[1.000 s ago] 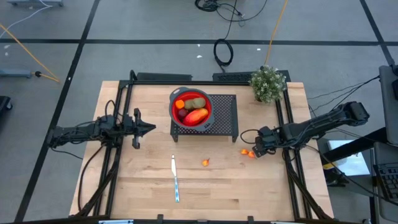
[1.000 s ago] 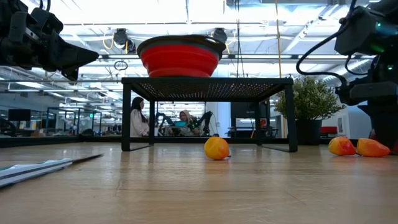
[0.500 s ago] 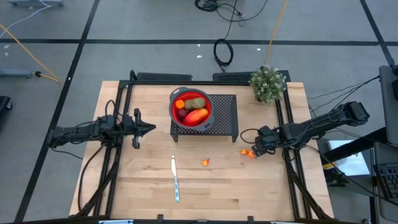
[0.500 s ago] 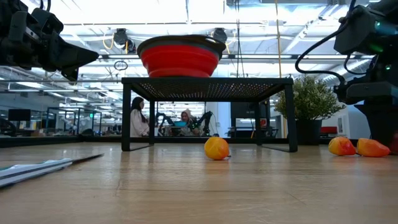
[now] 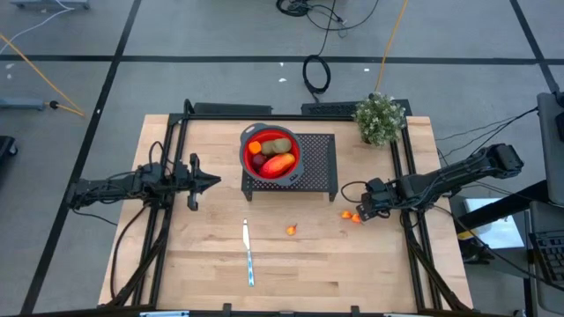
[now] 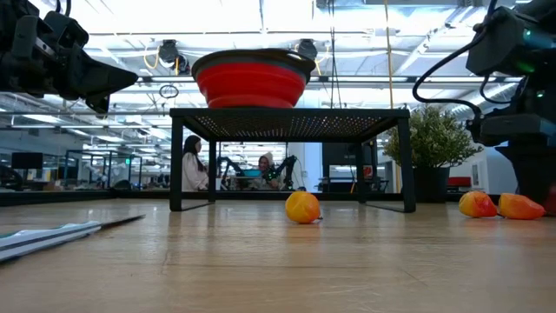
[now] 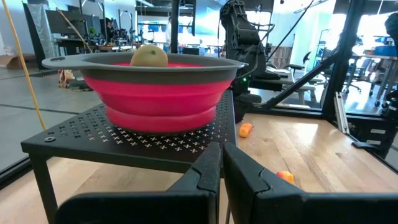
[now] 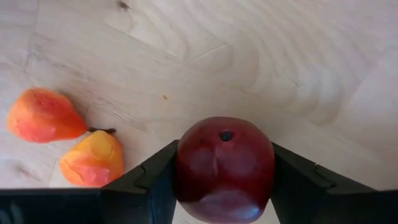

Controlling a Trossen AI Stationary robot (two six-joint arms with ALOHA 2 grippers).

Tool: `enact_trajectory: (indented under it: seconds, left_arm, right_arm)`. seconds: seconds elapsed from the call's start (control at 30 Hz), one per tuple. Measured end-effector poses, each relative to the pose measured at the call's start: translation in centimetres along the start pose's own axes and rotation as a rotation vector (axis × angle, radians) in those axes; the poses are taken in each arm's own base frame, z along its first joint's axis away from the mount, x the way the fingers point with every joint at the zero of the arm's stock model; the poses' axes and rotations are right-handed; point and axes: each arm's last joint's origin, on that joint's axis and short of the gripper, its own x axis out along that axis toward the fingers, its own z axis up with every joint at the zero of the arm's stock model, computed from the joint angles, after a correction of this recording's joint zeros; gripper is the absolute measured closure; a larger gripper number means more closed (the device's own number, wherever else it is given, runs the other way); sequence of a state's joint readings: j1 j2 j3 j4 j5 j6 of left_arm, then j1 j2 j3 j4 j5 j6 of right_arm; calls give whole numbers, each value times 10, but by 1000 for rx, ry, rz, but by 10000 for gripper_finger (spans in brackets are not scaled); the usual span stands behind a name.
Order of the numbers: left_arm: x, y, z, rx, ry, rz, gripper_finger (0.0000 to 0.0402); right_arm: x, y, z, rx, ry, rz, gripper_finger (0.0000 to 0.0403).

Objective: Pick & Place Fruit
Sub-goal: Put the pomegranate into the strainer on the shelf

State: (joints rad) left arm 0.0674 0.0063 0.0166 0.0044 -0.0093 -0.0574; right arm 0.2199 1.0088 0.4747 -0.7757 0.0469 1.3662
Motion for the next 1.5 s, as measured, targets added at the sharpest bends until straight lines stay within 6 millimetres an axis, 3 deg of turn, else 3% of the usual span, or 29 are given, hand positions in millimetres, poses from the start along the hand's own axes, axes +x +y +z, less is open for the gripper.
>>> enact_trajectory:
  seconds: [0.3,0.67,1.07,1.5]
  left_arm:
    - [0,0,0,0,0,0,380]
    - [0,0,0,-3,0,0,380]
    - [0,0,0,-4,0,0,380]
    - [0,0,0,-3,1,-2,380]
  right_arm:
    - [-2,13,1,8,28,139,221]
    - [-27,34,8,-38,-39,238,221]
    - [-66,56,19,-82,-216,352,222]
    - [-117,49,24,-56,-432,529,221]
